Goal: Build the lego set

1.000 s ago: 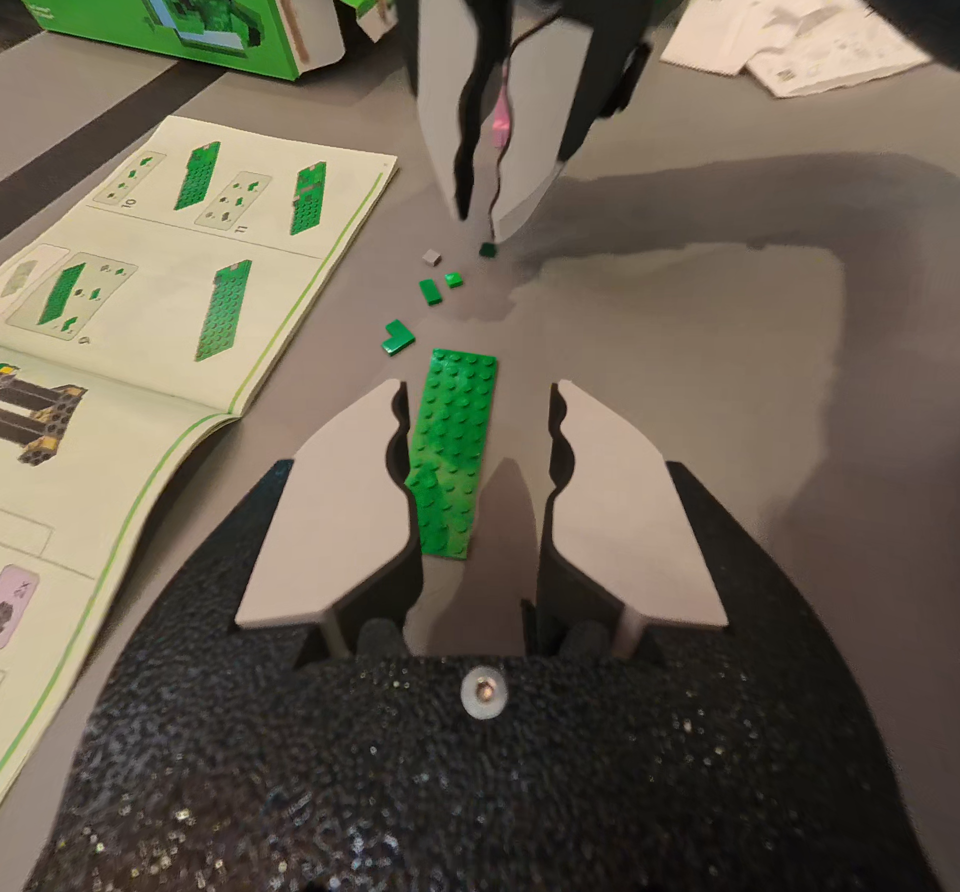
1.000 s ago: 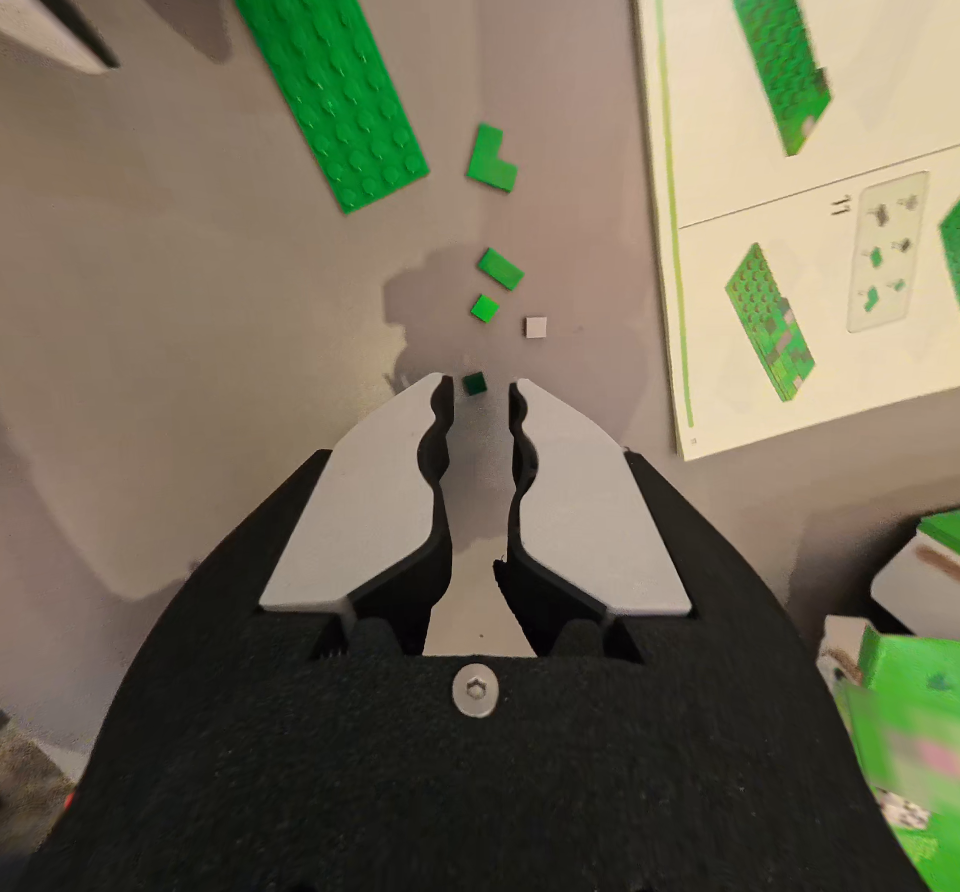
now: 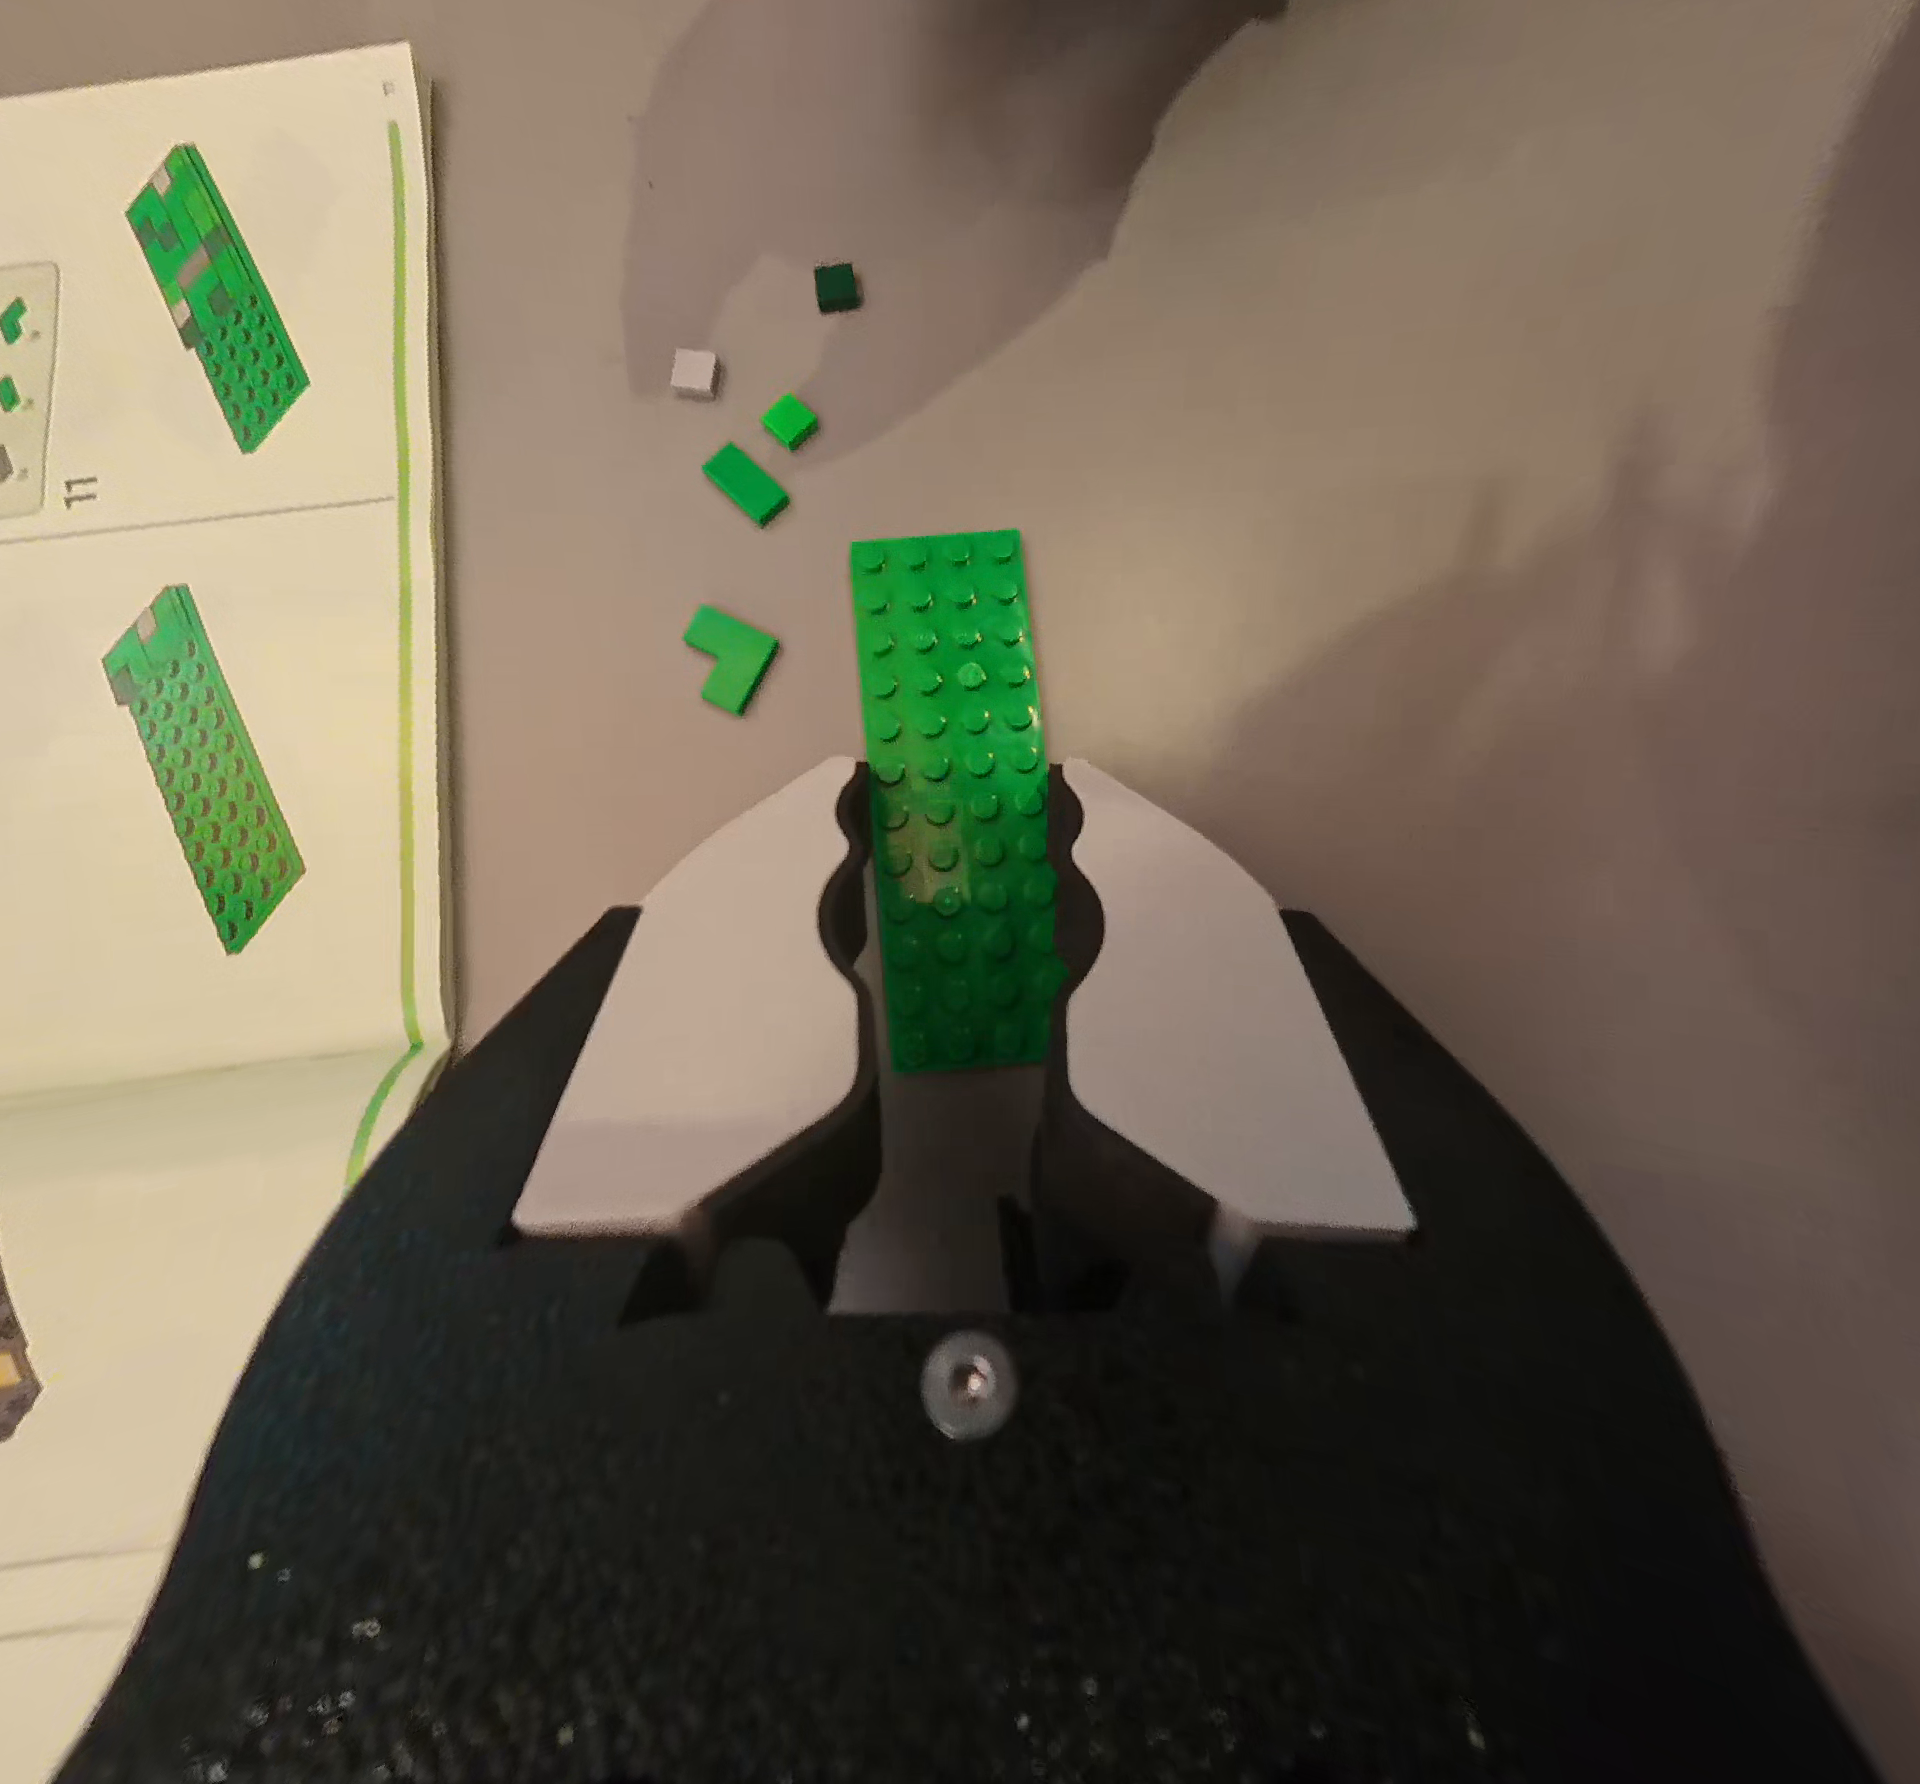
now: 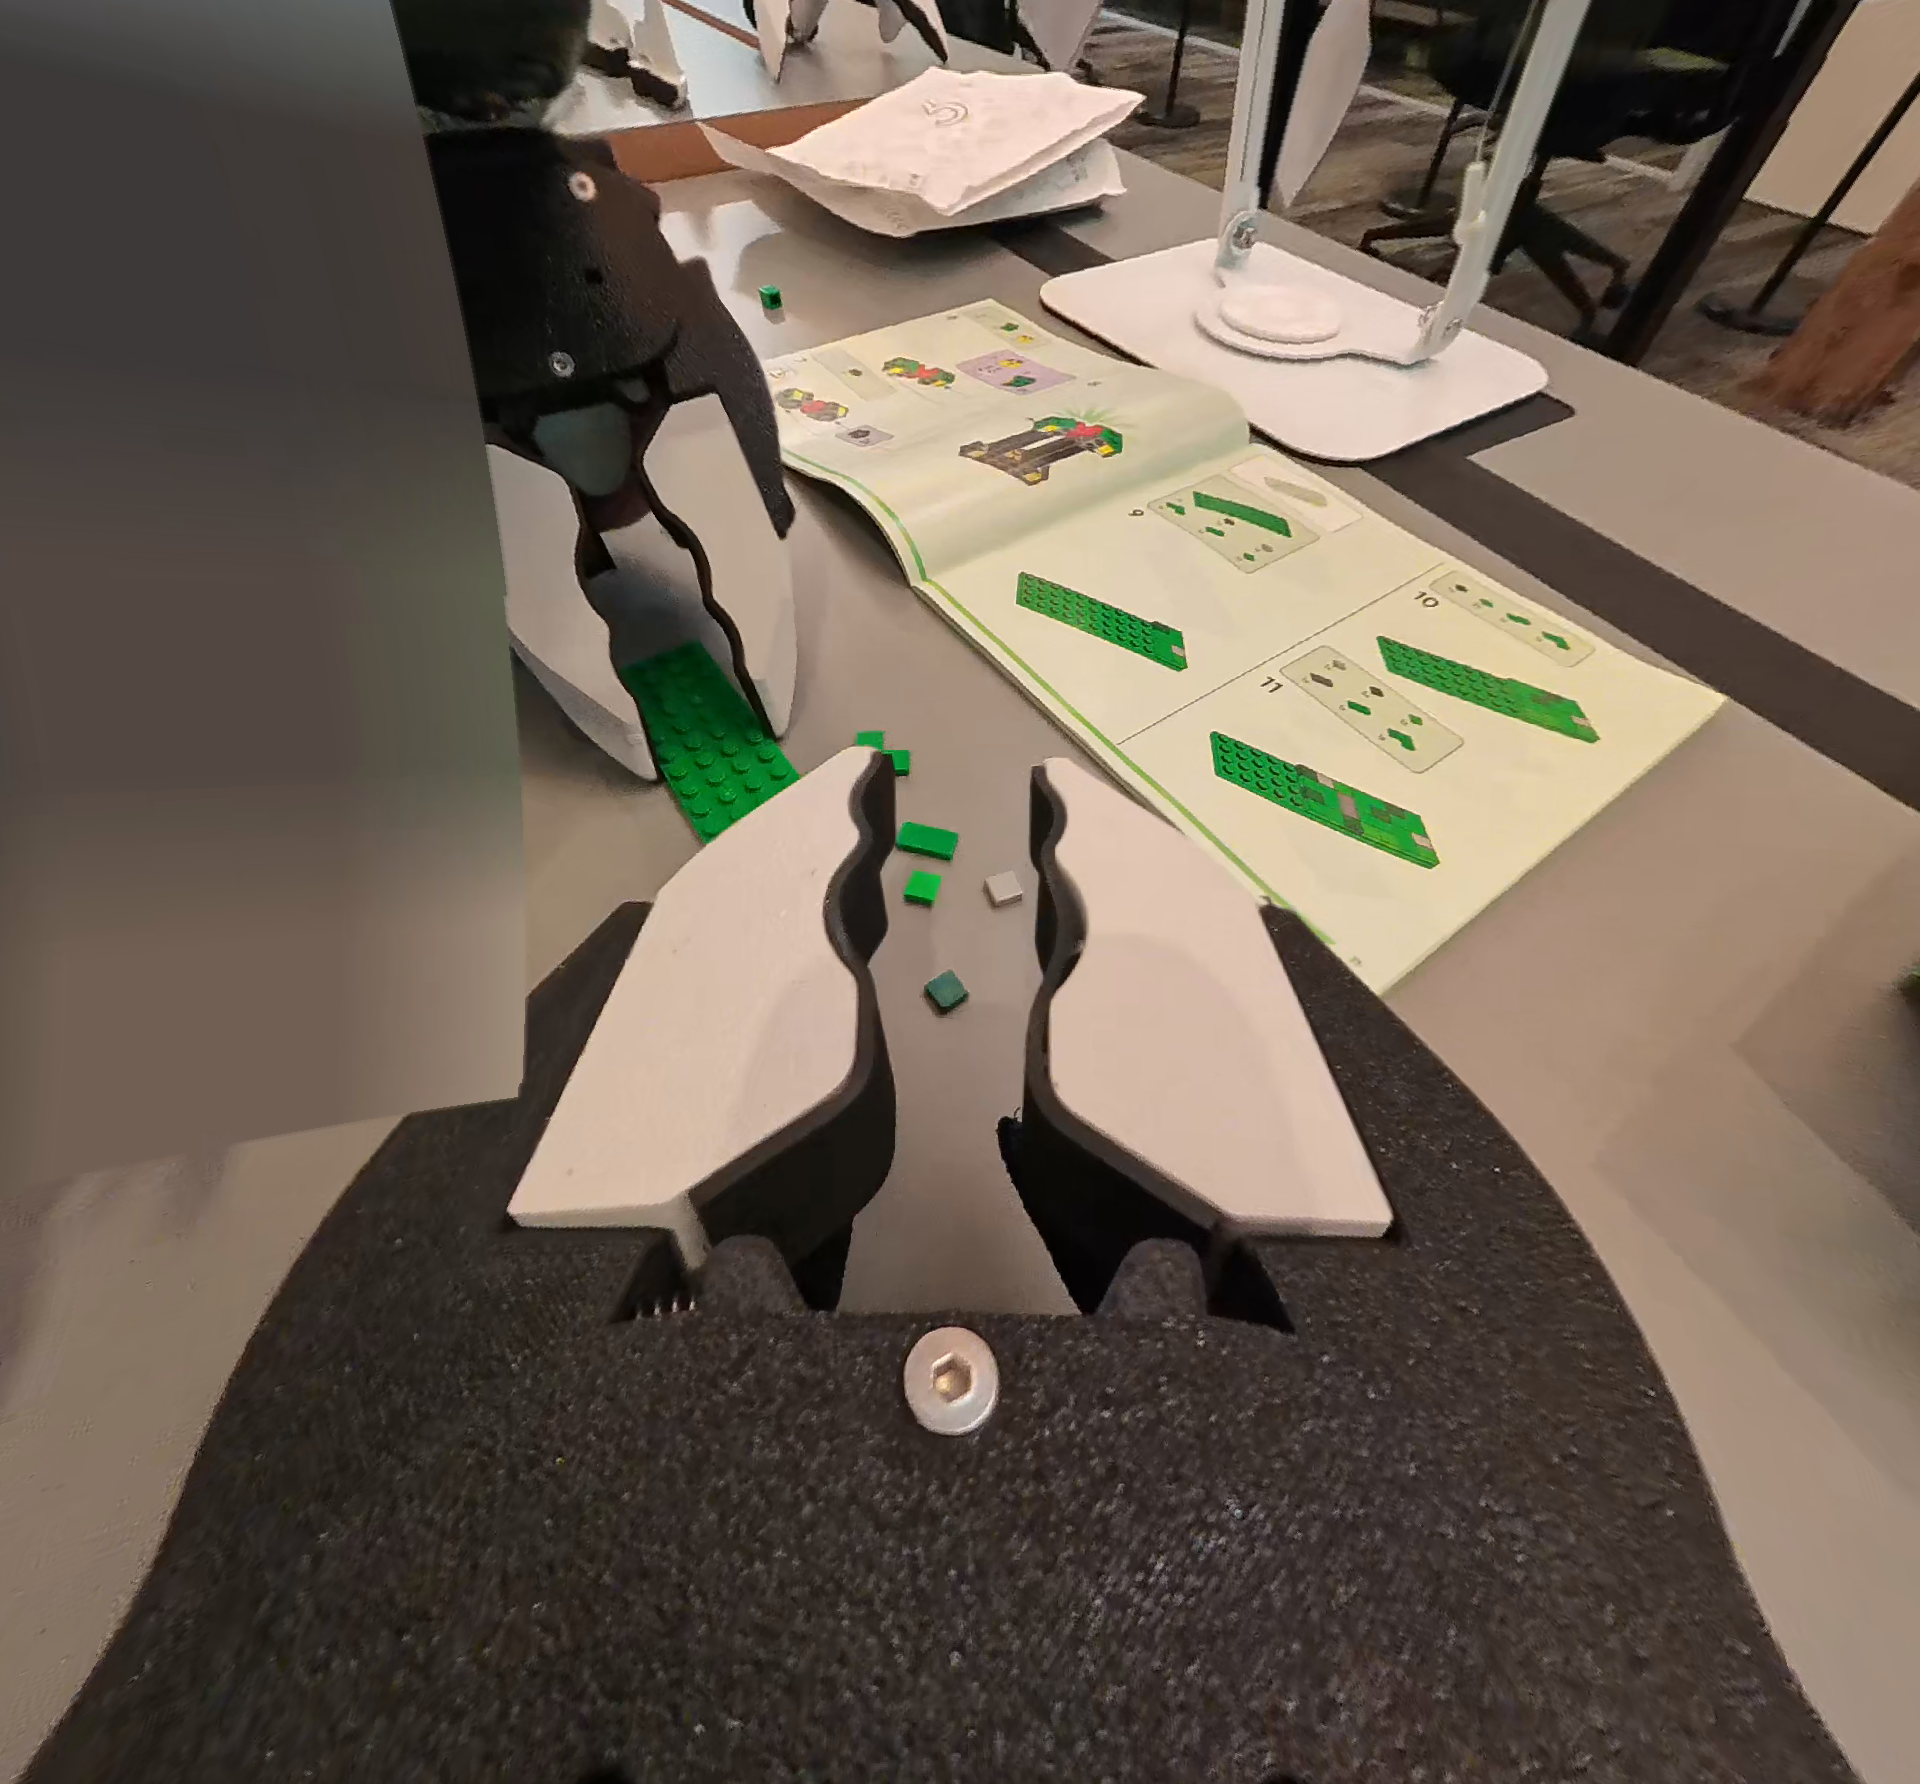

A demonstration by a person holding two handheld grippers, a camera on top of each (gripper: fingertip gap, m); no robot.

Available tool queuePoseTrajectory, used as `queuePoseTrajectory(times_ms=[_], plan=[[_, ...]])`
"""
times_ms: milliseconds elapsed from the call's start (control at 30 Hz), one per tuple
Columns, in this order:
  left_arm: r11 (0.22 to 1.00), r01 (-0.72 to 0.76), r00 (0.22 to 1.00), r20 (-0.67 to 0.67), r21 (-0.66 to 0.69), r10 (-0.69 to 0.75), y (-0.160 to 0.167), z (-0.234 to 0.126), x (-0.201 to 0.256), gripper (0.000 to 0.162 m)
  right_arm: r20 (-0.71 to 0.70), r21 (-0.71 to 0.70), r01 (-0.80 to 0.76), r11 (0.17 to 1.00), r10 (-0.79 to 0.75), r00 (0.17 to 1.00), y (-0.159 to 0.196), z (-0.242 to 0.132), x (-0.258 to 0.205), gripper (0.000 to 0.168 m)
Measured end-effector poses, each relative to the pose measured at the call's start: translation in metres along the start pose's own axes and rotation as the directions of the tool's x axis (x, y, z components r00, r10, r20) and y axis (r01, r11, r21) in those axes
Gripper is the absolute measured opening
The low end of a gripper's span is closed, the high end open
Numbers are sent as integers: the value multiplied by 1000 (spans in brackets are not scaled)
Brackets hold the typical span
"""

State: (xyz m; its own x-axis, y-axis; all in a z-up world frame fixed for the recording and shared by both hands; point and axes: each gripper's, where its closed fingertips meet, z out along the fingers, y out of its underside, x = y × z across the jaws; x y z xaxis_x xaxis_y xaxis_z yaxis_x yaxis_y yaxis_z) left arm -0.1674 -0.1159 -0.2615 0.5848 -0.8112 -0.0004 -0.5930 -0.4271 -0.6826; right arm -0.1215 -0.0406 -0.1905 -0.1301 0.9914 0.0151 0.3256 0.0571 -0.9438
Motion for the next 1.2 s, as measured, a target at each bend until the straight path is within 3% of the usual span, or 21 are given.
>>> queuePoseTrajectory(times_ms=[133, 433, 1200], plan=[[997, 8, 1000, 0, 75, -8, -4, 3, 0, 32, -44, -29, -20, 999, 19, 999, 5, 2, 5, 23], [994, 21, 1000, 6, 108, -22, -8, 6, -4, 31, -184, 33, -7, 999, 13, 983, -1, -6, 25, 23], [994, 27, 999, 15, 109, -29, -8, 6, -5, 32, -204, 115, 19, 993, 6, 979, -4, 7, 16, 21]])
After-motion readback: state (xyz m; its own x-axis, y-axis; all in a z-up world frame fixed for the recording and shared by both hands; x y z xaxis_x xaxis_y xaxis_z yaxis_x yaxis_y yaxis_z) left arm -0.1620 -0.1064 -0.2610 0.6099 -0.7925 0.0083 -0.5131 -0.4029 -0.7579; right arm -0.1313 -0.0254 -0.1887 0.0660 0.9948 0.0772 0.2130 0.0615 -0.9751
